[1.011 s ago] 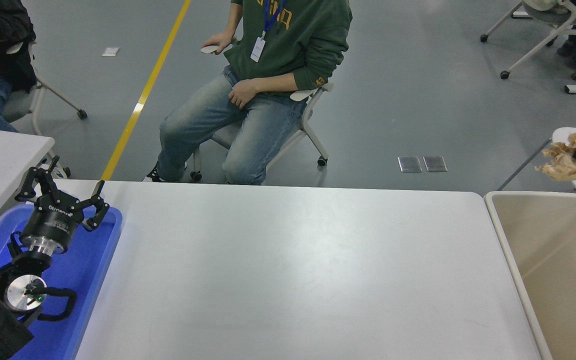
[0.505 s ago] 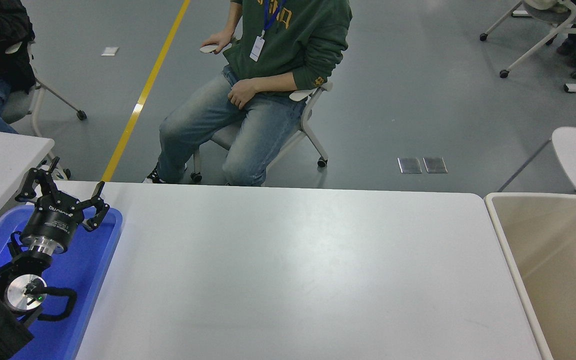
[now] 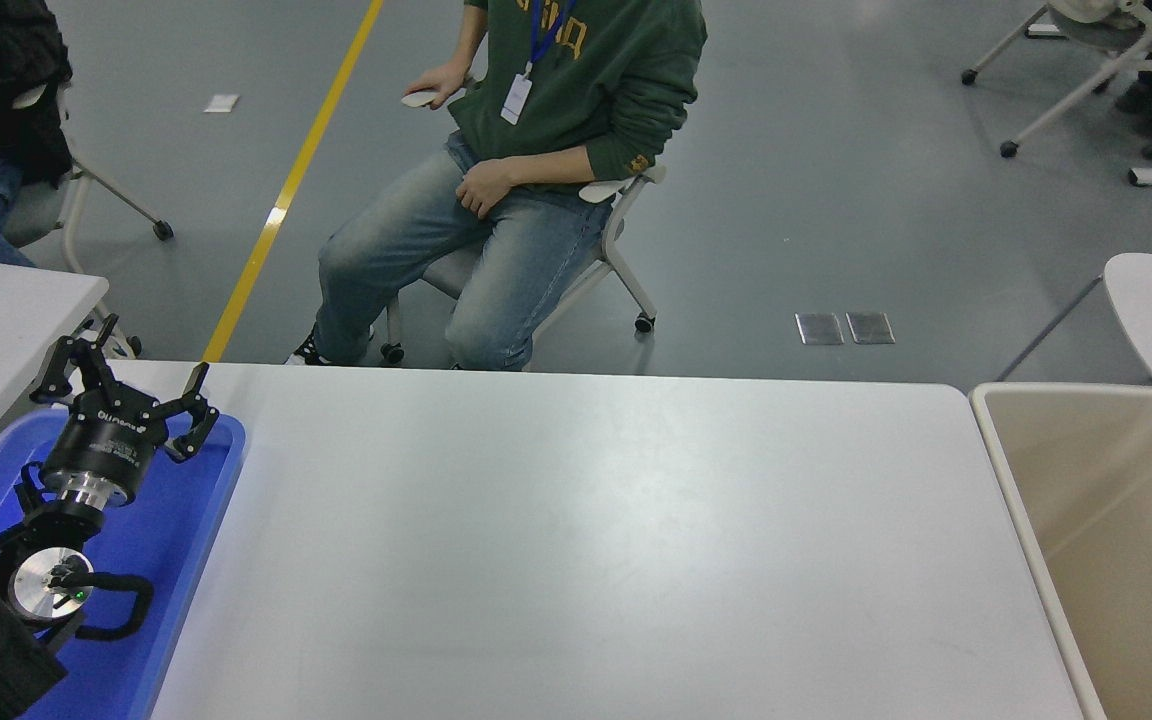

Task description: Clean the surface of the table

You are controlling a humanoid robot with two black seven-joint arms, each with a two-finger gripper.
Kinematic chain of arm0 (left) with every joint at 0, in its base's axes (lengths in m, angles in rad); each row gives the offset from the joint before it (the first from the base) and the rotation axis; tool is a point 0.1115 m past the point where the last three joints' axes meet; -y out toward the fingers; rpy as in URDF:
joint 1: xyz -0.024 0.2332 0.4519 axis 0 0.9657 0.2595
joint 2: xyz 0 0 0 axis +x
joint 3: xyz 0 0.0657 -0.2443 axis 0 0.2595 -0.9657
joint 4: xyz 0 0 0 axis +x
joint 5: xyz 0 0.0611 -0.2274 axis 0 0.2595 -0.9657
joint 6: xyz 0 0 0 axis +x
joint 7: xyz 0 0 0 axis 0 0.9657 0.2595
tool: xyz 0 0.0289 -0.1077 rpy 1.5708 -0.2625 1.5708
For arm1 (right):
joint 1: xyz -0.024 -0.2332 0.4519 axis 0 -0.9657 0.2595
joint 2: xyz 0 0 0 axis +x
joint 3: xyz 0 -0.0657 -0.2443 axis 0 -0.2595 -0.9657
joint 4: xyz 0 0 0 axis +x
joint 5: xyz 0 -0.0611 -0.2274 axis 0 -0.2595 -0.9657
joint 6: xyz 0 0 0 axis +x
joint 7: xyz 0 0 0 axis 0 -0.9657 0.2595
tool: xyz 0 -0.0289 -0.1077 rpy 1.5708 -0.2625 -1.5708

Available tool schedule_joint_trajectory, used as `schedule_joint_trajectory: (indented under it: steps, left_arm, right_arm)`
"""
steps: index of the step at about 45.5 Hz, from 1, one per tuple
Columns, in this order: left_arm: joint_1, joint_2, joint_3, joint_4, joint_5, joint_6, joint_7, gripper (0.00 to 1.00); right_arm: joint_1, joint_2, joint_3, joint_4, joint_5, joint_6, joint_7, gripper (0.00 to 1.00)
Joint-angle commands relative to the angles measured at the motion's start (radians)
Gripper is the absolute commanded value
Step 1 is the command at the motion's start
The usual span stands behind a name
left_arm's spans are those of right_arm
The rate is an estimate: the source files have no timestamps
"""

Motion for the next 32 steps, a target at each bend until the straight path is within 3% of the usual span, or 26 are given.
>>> schedule_joint_trajectory:
  steps: [1,19,32]
  left_arm:
    - [0.000,0.000,-0.001,0.000,0.000,0.000,0.000,1.00]
    - [0.000,0.000,0.001,0.000,0.000,0.000,0.000,1.00]
    - [0.000,0.000,0.001,0.000,0.000,0.000,0.000,1.00]
  right_arm:
    - [-0.094,0.188,0.003,-0.224,0.056,-0.026,0.001,0.00]
    - [-0.162,0.290,0.003,-0.227,0.132,-0.162,0.001,0.00]
    - [-0.182,0.329,0.005,-0.255,0.134,-0.175,0.001,0.00]
